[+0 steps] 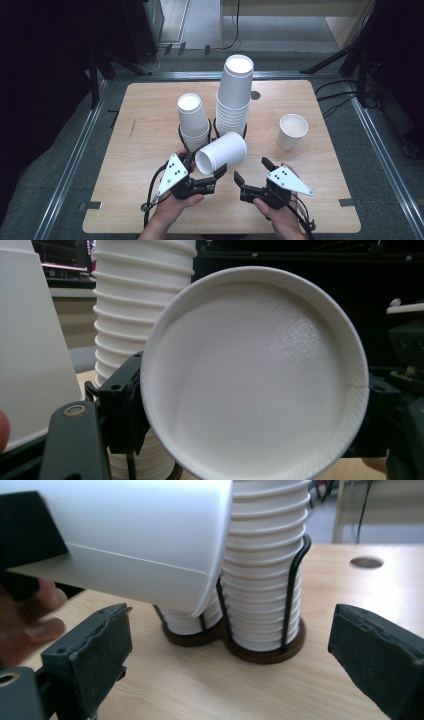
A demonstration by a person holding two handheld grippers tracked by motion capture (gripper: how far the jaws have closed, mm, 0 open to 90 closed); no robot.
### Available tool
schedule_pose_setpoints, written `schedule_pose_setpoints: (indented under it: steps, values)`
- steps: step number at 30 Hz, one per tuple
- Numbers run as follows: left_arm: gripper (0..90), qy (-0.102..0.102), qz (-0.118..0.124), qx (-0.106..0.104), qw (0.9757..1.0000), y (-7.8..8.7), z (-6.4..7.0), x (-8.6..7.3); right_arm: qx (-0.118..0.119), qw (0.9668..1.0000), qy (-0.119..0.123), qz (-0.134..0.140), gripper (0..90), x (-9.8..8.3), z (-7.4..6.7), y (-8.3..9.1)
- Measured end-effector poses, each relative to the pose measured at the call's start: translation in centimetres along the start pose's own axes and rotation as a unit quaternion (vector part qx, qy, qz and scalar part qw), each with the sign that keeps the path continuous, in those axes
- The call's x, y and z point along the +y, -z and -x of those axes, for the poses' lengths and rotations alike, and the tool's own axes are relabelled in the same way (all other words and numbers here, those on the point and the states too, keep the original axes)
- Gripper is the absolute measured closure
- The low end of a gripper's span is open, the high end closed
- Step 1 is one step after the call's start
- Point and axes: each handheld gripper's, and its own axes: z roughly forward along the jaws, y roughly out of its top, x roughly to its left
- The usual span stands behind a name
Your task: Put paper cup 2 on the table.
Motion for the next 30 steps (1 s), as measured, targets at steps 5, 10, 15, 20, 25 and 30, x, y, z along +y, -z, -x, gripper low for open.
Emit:
schedule_pose_setpoints:
  steps: [5, 10, 15, 20, 25, 30]
  values:
    - [22.2, -0.005, 0.015, 0.008, 0.9998, 0.0, 0.0, -0.3, 0.02, 0.9985, -0.052, -0.004, 4.0, 0.3, 0.0, 0.1]
    - [22.3, -0.017, 0.026, 0.015, 0.9994, 0.1, 0.1, -0.4, 0.032, 0.9944, -0.101, -0.001, 4.0, 0.8, -0.2, 0.3]
    - [22.3, -0.017, 0.036, 0.023, 0.999, 0.1, 0.0, -0.6, 0.051, 0.9855, -0.162, -0.01, 3.9, 0.6, -0.3, 0.1]
    - [22.3, -0.019, 0.048, 0.029, 0.9982, 0.1, -0.1, -0.8, 0.063, 0.9783, -0.197, -0.005, 4.5, 0.7, -0.8, -0.1]
    - [22.3, -0.018, 0.064, 0.03, 0.9974, 0.1, 0.1, -1.0, 0.075, 0.9601, -0.269, -0.001, 5.0, 1.2, -0.7, -0.1]
    - [22.4, -0.022, 0.07, 0.024, 0.997, -0.1, 0.4, -1.3, 0.088, 0.9291, -0.359, -0.005, 4.3, 1.5, -0.6, -0.2]
